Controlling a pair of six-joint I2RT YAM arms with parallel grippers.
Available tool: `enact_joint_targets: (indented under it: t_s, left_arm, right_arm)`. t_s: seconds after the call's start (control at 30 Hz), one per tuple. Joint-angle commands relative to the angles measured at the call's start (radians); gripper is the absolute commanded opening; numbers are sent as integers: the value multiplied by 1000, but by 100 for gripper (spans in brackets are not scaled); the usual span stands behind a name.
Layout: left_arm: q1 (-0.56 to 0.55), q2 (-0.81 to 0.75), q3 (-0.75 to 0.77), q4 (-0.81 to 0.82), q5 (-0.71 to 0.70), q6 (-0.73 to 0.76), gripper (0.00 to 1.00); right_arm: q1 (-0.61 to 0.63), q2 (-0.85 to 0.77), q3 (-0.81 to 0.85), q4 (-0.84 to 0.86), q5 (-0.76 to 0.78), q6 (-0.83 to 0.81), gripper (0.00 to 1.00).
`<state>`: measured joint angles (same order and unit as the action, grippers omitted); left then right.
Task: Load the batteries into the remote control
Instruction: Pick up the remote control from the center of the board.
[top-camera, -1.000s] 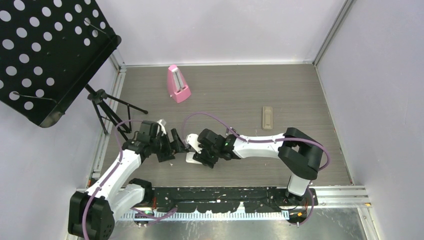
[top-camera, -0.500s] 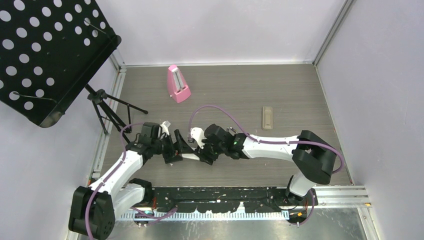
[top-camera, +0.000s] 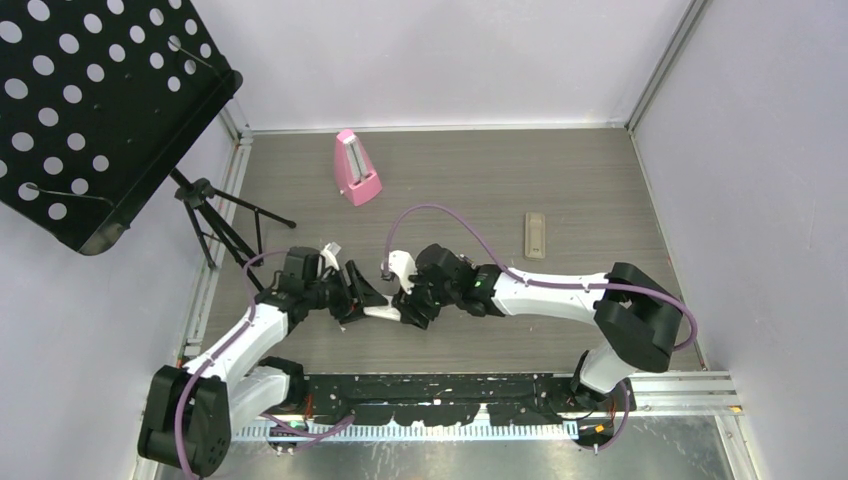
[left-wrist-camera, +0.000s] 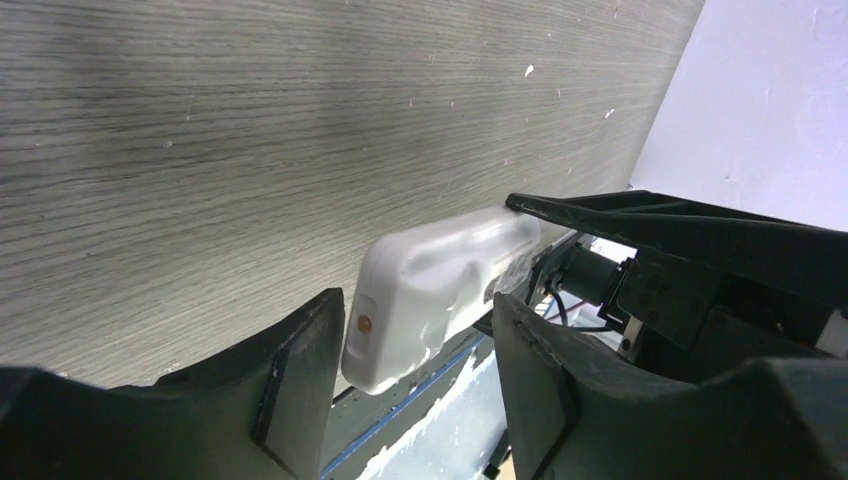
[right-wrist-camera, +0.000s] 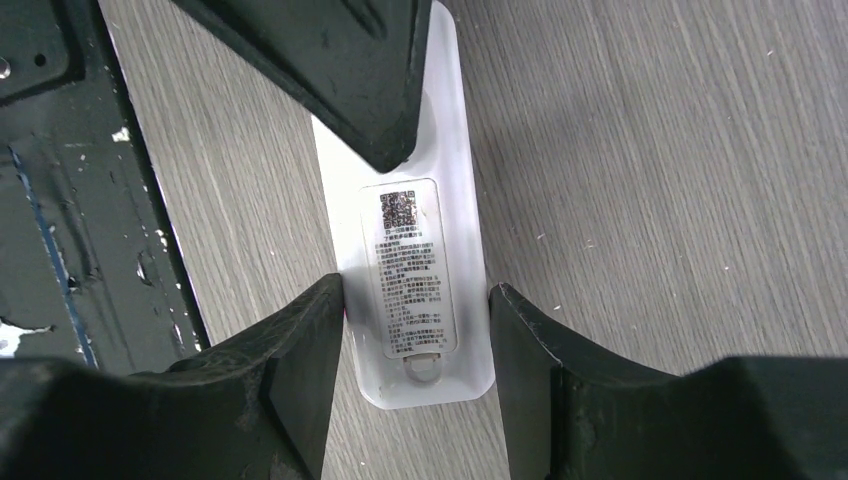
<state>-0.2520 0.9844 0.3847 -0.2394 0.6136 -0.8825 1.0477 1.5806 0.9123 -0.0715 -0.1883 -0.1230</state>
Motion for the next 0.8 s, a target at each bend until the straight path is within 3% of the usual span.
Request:
enact_joint_targets:
  t_s: [0.0,0.1,0.3,0.5,0.67,0.73,0.77]
  left_arm:
    - [7,19,23,49,75,-26,56]
    - [8,24,15,100,120,-59,48]
    - [8,59,-8,201,176,-85,0]
    - [7,64,-39,348,152,-79,0]
    - [7,52,-90,448,86,-58,0]
    - [7,49,-111,487,73,-62,0]
    - [5,47,-121,499,65,-64,0]
  right_arm:
    - [-22,-55,-5,100,-52,34,28]
    - [-26,-56,-9,107,-59,36,28]
    - [-52,-22,35,36,-71,100,38]
    - [-90,-71,-13,49,-69,258,75]
    - [-142,-182,-90,90,27,617,76]
    - [-171,-197,-92,33,94,810,69]
    - [-178,-196,-90,0,120,905,60]
